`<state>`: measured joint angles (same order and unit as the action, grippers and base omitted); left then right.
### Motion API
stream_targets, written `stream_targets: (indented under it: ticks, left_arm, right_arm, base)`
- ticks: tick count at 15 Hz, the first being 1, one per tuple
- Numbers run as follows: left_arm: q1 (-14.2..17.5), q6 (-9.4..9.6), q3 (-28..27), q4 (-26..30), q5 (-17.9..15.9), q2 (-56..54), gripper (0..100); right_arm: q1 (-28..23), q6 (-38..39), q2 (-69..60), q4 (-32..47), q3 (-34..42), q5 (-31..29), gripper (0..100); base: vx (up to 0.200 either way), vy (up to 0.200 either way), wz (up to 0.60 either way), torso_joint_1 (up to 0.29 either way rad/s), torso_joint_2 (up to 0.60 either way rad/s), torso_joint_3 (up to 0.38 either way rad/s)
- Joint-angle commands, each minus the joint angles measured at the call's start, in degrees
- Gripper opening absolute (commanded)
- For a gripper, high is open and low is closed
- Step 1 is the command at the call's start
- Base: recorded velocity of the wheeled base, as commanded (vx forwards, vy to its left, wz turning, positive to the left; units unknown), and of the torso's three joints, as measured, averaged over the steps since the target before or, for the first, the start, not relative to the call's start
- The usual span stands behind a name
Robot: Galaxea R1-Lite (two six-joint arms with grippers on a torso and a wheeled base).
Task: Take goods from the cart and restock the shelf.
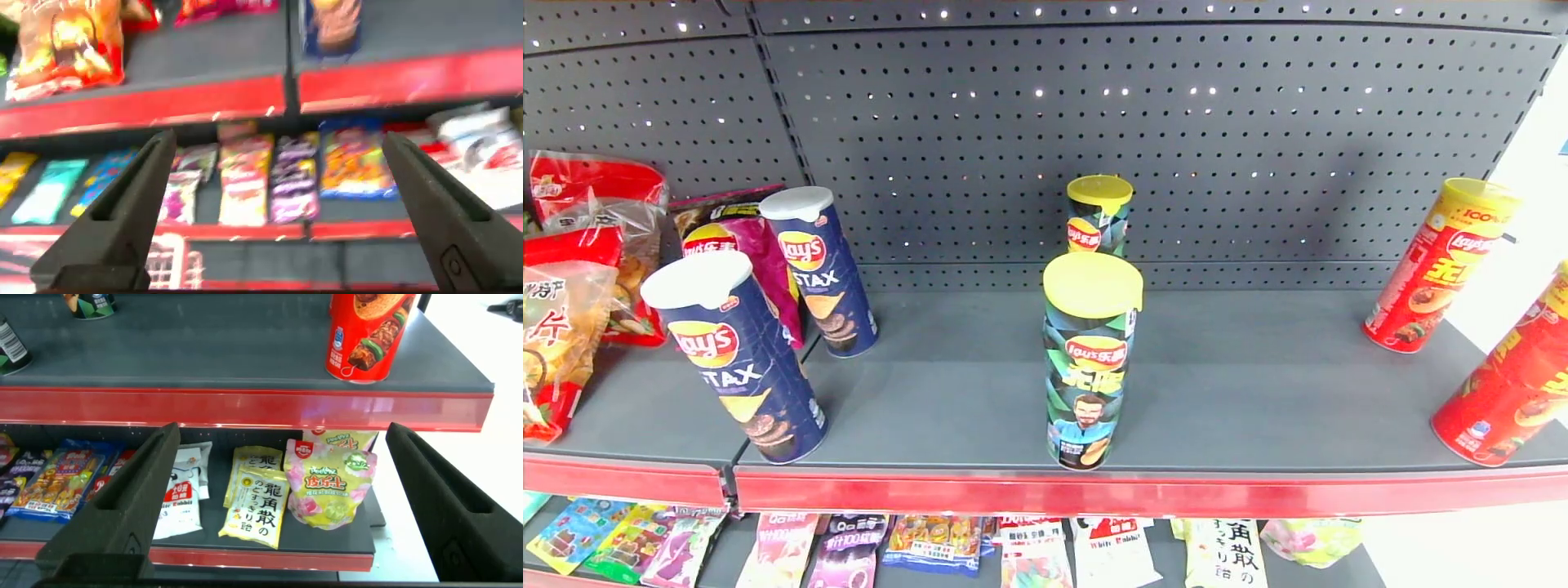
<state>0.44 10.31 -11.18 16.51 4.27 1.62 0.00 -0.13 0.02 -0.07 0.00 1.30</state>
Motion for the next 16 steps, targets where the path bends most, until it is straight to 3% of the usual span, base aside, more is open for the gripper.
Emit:
stream_targets:
  ticks: [1,3,4,5,7,8,10,13,15,16]
  left_arm:
    - [0.00,-0.91,1.77,-0.33,1.71,-1.62,100]
    - [0.00,-3.11,3.00,-2.88,13.93,-1.62,100]
    - [0.00,-5.39,5.03,-6.49,19.02,-1.62,100]
    - [0.00,-6.62,6.26,-9.12,16.48,-1.62,100]
    - [0.00,-10.40,11.00,-19.23,3.38,-1.62,100]
    - [0.00,-11.19,11.18,-19.23,0.30,-1.62,100]
    - [0.00,-11.46,11.18,-18.97,-0.31,-1.62,100]
    - [0.00,-14.18,11.09,-18.79,5.84,-1.62,100]
    - [-0.09,-14.00,11.09,-18.88,3.64,-1.62,100]
    - [-0.09,-13.30,11.18,-19.05,0.04,-1.62,100]
  right_arm:
    - [0.00,-0.04,-0.02,-0.01,0.00,0.01,100]
    - [0.00,-0.04,-0.02,-0.01,0.00,0.01,100]
    - [0.00,-0.04,-0.02,-0.01,0.00,0.10,100]
    - [0.00,-0.04,-0.02,-0.01,0.00,0.01,100]
    - [0.00,-0.04,-0.02,-0.01,0.00,0.01,100]
    - [0.00,-0.04,-0.02,-0.01,0.00,0.10,100]
    - [0.00,-0.04,-0.02,-0.01,0.00,0.01,100]
    - [0.00,-0.04,-0.02,-0.01,0.00,0.01,100]
    - [0.00,-0.04,-0.02,-0.01,0.00,0.01,100]
    - [0.00,-0.04,-0.02,-0.01,0.00,0.01,100]
  base:
    - [0.000,0.000,0.00,0.000,0.00,0.000]
    - [0.000,0.000,0.00,0.000,0.00,0.000]
    - [0.000,0.000,0.00,0.000,0.00,0.000]
    - [0.000,0.000,0.00,0.000,0.00,0.000]
    - [0.000,0.000,0.00,0.000,0.00,0.000]
    - [0.000,0.000,0.00,0.000,0.00,0.000]
    - [0.000,0.000,0.00,0.000,0.00,0.000]
    - [0.000,0.000,0.00,0.000,0.00,0.000]
    - [0.000,0.000,0.00,0.000,0.00,0.000]
    - [0.000,0.000,0.00,0.000,0.00,0.000]
